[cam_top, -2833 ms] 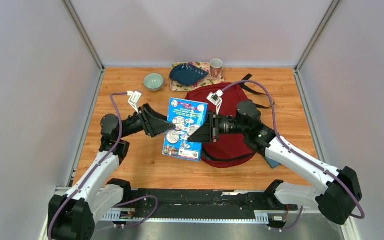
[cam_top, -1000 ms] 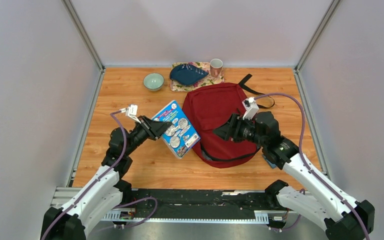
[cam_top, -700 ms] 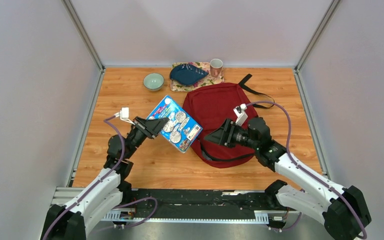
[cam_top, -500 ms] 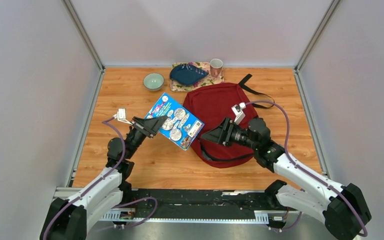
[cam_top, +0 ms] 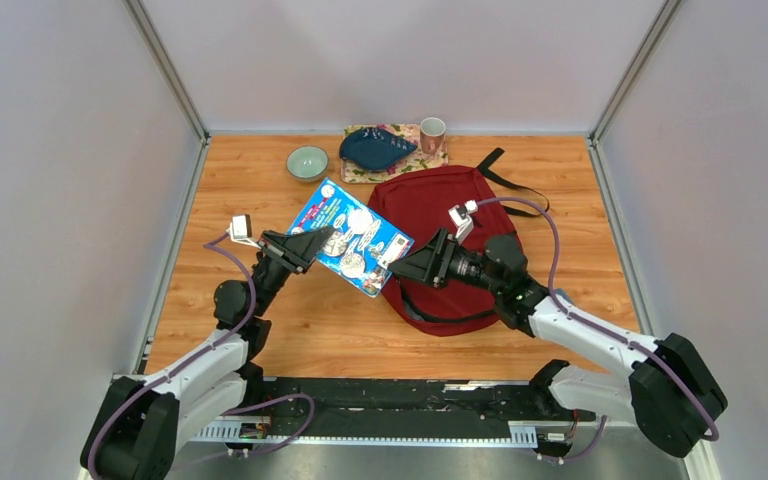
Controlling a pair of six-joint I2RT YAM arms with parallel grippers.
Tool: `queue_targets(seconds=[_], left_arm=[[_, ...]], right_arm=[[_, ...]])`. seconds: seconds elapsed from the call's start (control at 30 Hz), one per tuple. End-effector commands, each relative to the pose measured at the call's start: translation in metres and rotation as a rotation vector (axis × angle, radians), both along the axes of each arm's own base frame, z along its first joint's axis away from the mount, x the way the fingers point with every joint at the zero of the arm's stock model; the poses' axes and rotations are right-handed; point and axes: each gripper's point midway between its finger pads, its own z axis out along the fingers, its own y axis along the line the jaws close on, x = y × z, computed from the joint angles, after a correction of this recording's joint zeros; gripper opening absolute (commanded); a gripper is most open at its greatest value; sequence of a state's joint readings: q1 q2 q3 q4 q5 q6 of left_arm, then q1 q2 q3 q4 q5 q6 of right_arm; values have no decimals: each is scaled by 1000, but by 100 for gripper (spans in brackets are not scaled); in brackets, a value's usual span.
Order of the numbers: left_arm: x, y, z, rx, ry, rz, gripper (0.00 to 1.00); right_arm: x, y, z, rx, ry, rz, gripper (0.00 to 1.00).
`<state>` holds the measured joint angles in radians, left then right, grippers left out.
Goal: Pack the student bag
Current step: Pick up the book from the center of the board.
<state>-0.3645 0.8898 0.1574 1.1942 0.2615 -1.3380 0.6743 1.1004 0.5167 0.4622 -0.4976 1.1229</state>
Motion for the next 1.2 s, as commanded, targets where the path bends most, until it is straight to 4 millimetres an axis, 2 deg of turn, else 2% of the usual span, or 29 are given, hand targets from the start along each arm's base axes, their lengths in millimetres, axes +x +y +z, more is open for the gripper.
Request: queue_targets(seconds=[0.0,0.27,0.4,0.5,0.57,0.6,0.7,0.73,0.77,0.8,0.83,0.87,0.9,0.93,0.97,1.0,1.03,1.07,1.1,1.13,1.17], left_arm=[[-23,4,47,-107,-165,-34,0],[-25,-1,45,-111,-168,-39,0],[-26,-5,44,-111,-167,-50,0],[-26,-6,42,-112,-160,-54,0],[-27,-6,39,-110,-154,-54,0],[-27,-6,39,-109,-153,-56,0],[-26,-7,34,-104,-131,-60,0],[-24,-10,28,-84,-109,-69,0],[-25,-12,29,-69,-113,-75,3],[-24,-15,28,-51,-108,-84,10],[-23,-22,18,-5,-74,-111,26],[-22,-26,23,29,-93,-117,32],[-25,-32,20,74,-97,-148,46],[-19,-38,5,135,-36,-162,51],[-17,-42,11,193,-68,-158,54],[-17,-46,5,246,-58,-174,56],[-11,-49,-15,317,28,-183,57],[-8,-49,-9,380,-13,-165,57],[-7,-50,-14,427,-3,-170,66],[-7,-50,-36,503,84,-187,69],[-2,-49,-32,573,53,-171,75]], right_arm=[[0,11,30,92,-72,27,69],[0,27,44,154,-76,69,67],[-2,34,51,203,-71,80,58],[-3,34,55,222,-80,72,49],[-3,33,56,225,-86,71,31],[-3,32,55,224,-84,65,17],[-3,29,56,223,-90,43,2],[-2,28,51,204,-85,35,1],[-1,27,50,195,-85,28,1],[-2,25,53,194,-95,20,0],[-1,24,50,177,-87,13,0],[-1,23,50,165,-102,6,0],[1,21,49,152,-107,-13,0],[0,17,47,128,-106,-26,0],[1,14,48,106,-130,-42,0],[6,10,47,84,-141,-81,0],[5,3,47,52,-138,-105,0],[7,-2,47,31,-148,-132,0],[13,-9,49,3,-183,-184,0],[14,-16,37,-59,-157,-210,0],[13,-27,46,-67,-183,-249,0]])
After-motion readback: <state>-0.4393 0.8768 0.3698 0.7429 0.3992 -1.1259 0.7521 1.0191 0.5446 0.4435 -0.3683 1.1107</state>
